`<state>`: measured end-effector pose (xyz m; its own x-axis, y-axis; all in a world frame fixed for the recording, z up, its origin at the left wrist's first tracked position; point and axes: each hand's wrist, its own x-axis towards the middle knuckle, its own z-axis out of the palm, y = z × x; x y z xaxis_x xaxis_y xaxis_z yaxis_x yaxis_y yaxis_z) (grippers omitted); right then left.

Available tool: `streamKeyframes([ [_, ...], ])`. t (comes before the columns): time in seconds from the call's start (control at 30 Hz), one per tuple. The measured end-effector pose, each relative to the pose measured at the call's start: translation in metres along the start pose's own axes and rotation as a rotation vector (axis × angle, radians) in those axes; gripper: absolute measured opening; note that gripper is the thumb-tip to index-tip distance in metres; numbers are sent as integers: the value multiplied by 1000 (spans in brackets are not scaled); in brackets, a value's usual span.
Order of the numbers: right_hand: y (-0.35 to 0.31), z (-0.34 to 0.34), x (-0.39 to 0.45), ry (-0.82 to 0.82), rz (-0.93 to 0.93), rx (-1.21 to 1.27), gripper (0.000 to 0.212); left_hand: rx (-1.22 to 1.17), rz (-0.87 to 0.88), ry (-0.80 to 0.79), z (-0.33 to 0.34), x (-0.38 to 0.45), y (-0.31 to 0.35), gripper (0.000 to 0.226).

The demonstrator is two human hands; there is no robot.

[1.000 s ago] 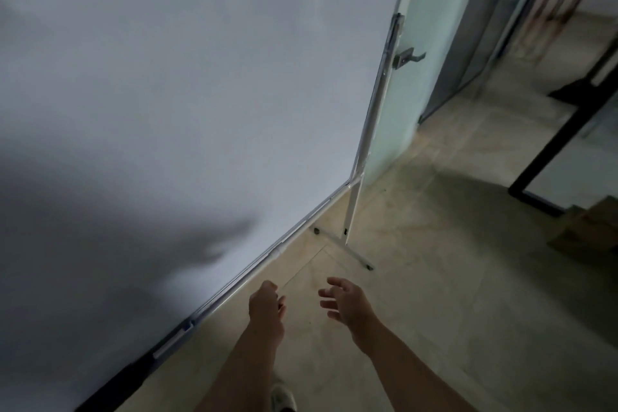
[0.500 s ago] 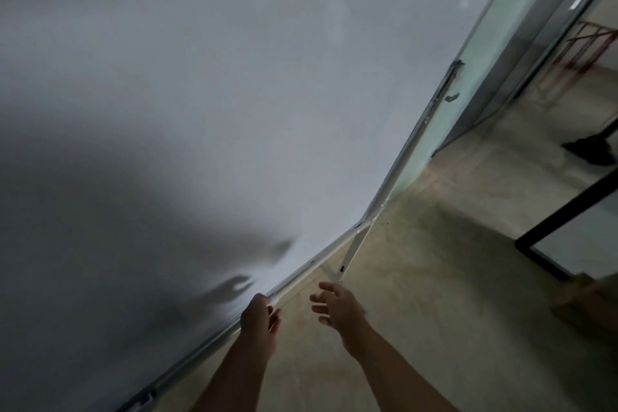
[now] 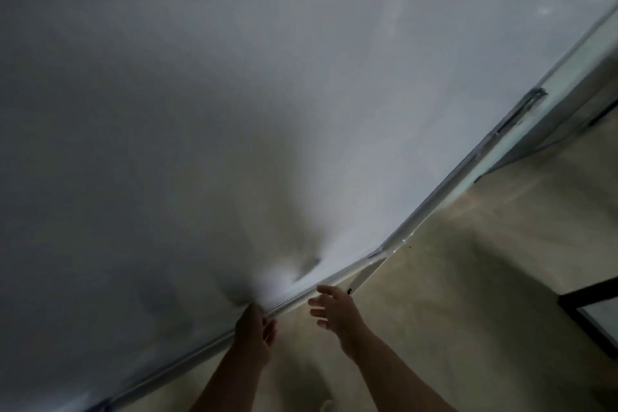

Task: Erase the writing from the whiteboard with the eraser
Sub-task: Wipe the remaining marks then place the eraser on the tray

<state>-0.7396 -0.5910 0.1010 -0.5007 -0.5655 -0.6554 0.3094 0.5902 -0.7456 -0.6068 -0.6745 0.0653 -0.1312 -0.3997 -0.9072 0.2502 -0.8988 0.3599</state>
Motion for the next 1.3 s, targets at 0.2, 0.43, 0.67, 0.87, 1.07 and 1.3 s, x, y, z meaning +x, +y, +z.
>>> streamKeyframes([
  [0.2, -2, -40, 59, -158, 84, -114, 18, -248, 27, 70, 34, 19, -28, 11],
  [0.43, 26, -64, 109, -110, 256, -110, 14, -418, 7, 220, 23, 31, -53, 8],
  [0.67, 45, -51, 153, 0, 407, 233, 18, -387, -11, 306, 12, 44, -55, 14],
  [0.87, 52, -38, 202, 39, 460, 422, 42, -352, -36, 320, 2, 65, -73, 7],
  [1.07, 66, -47, 234, 21, 500, 580, 13, -385, 14, 331, -2, 69, -89, 24],
  [1.3, 75, -61, 232, 64, 469, 548, 13, -359, 254, 373, 30, 63, -78, 45],
])
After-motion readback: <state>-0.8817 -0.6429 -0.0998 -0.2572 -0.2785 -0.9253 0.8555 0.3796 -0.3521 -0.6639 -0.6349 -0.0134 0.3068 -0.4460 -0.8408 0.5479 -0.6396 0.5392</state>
